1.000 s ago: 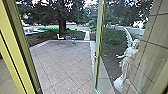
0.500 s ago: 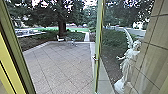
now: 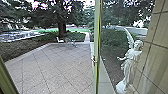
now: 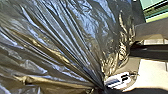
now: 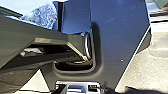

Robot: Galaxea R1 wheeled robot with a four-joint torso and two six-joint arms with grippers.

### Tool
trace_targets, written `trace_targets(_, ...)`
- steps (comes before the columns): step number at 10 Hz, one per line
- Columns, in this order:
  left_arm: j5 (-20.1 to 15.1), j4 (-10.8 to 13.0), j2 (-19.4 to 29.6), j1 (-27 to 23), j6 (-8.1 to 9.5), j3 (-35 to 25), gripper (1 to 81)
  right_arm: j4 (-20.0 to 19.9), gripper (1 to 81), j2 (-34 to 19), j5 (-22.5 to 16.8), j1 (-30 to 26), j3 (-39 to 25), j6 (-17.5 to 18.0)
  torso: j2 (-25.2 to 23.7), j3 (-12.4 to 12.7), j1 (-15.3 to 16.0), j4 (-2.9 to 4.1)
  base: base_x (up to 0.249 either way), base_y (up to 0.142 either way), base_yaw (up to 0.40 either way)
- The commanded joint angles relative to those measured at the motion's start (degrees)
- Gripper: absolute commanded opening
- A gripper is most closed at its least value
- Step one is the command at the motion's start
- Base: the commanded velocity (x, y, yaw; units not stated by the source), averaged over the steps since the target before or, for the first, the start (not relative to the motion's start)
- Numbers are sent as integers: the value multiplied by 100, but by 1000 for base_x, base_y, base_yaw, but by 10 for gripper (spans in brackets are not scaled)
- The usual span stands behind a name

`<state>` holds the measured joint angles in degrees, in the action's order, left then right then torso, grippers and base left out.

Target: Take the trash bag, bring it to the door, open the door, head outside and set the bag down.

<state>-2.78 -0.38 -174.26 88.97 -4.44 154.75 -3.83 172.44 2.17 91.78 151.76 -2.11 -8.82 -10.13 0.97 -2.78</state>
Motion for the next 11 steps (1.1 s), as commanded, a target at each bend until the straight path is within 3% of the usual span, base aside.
trace_targets(1,-355,29,-21,-279,-22,-32,10,14,811,-5,-331,-252,-25,-18,0,0,2,0,116,0,0)
trace_targets(11,-355,29,-21,-279,-22,-32,10,14,811,-5,-322,-243,-25,-18,11,-6,15,0,102,0,0)
